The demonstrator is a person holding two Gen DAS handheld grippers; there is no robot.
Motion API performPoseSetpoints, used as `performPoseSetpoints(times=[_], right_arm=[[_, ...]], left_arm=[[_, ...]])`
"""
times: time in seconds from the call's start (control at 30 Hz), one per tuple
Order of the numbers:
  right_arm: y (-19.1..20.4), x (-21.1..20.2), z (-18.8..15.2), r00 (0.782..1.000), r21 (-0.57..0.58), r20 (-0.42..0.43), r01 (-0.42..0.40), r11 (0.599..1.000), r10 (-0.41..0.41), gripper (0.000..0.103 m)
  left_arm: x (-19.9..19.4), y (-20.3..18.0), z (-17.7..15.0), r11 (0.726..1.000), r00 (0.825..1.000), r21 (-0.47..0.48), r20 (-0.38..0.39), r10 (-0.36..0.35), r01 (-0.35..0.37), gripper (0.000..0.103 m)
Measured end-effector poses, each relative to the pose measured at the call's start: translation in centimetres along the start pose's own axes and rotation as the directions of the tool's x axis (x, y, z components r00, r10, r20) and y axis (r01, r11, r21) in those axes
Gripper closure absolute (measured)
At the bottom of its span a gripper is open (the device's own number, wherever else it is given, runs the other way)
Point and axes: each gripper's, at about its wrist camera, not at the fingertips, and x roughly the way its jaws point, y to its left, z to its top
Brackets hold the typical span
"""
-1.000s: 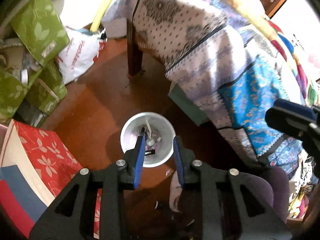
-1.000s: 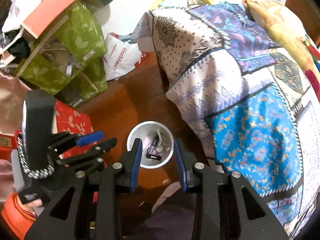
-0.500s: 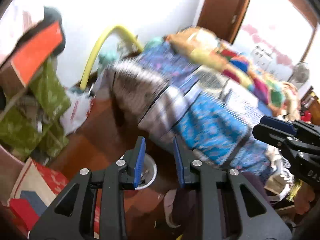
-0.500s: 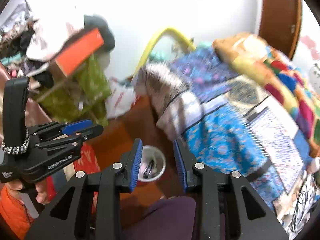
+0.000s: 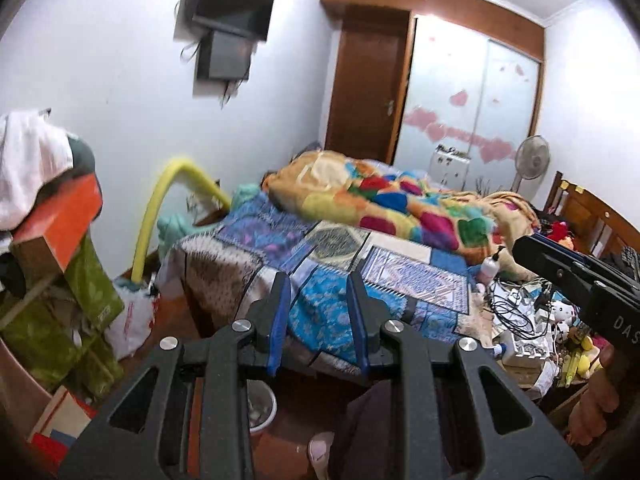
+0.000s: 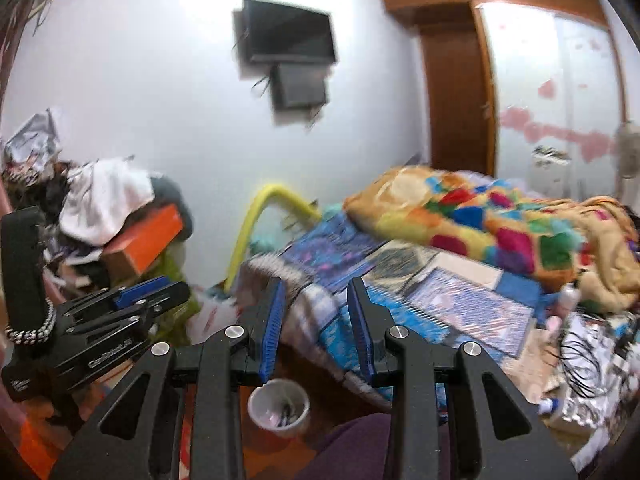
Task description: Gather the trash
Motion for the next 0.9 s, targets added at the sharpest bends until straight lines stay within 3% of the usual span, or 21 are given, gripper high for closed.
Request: performPoseSetpoints(times=[0.07, 0.13, 0.2, 0.47, 0.5, 0.9], right_arm=[[0.2, -1.5, -0.6, 0.999, 0.003, 0.035, 0.041, 0.999, -0.041, 0.072], [0.5, -2.6, -1.3, 0.995, 0.002, 0.059, 0.080, 0.997, -0.080, 0.060], [0.9, -3.7, -2.1, 0.990, 0.010, 0.091, 0.109, 0.994, -0.109, 0.037], [1.5, -6.3, -3.9, 0.977, 0.029, 0.114, 0.176, 0.984, -0.178, 0.000], [1.4, -6.5, -4.1, 0.974, 0.040, 0.117, 0.191, 0.981, -0.194, 0.000], [1.1, -8.0, -5.2, 0.964, 0.069, 0.101, 0.240, 0.968, -0.246, 0.000]], left_arm=[[-1.4, -0.7, -0.5, 1.000, 1.000, 0.016, 0.031, 0.003, -0.003, 0.074], [-2.2, -1.0, -0.9, 1.000, 0.999, 0.023, 0.052, 0.000, -0.001, 0.069], [-3.1, -1.3, -1.6, 0.999, 0.998, 0.033, 0.067, -0.008, 0.006, 0.060], [-5.1, -1.6, -4.0, 0.999, 0.997, 0.054, 0.075, -0.010, 0.006, 0.020], [-5.3, -1.5, -4.3, 0.999, 0.997, 0.054, 0.080, -0.011, 0.007, 0.015], [-7.0, -1.7, -5.5, 0.996, 0.995, 0.094, 0.101, -0.006, -0.004, 0.010]])
